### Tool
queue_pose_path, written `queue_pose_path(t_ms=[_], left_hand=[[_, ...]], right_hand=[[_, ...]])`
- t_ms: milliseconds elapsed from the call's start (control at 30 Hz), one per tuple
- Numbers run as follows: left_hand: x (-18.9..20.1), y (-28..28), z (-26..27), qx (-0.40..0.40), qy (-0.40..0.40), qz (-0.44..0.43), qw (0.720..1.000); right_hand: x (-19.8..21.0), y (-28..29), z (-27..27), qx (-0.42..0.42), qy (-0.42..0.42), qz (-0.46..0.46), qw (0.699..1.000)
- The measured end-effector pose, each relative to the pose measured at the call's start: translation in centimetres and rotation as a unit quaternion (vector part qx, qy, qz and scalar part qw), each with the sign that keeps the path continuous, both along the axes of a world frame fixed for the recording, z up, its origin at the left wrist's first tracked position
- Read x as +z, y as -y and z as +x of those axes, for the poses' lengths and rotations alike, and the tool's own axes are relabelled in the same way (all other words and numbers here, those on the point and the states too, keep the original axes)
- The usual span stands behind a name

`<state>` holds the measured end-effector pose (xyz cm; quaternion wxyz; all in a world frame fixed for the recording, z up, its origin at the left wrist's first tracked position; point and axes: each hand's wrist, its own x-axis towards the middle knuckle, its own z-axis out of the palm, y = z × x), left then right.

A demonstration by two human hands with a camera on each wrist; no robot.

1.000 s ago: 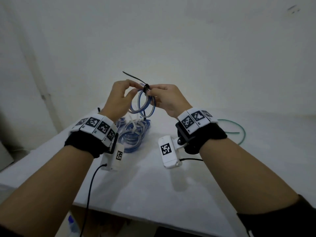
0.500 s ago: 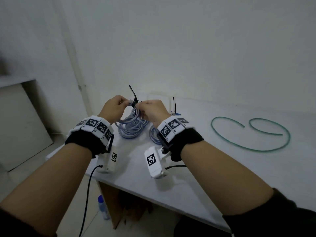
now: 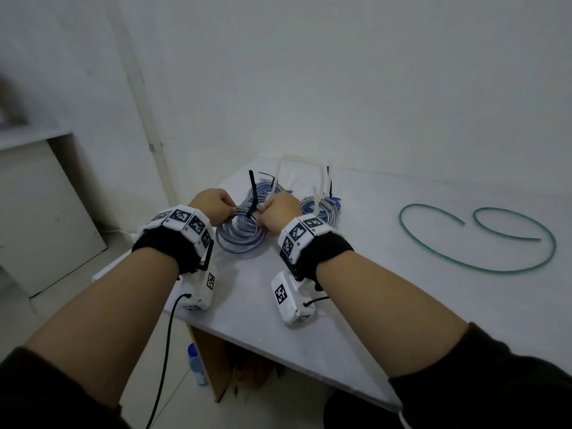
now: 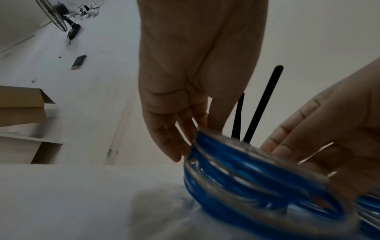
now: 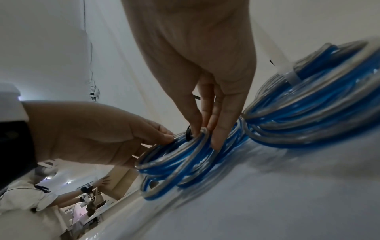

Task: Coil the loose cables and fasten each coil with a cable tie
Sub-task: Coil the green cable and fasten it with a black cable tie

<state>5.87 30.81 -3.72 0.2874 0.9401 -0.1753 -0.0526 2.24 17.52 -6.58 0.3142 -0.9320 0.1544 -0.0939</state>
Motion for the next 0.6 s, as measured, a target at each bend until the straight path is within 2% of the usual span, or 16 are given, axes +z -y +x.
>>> queue_pose_path(t_ms=[300, 400, 600], left_hand=[[0.9, 0.6, 0.1, 0.036, -0.042, -0.013, 0.998], [2.5, 0.6, -0.1, 0.027, -0.011, -0.017, 0.999], [8.8, 3.4, -1.6, 0.006, 0.107, -0.152, 0.983]], right_hand=[[-0.2, 1.0, 0.9, 0.004, -0.018, -0.002, 1.0], [1.2, 1.9, -0.5, 0.02, -0.004, 0.077, 0.997], [7.5, 4.1, -6.6, 0.059, 0.088, 0.251, 0.962]])
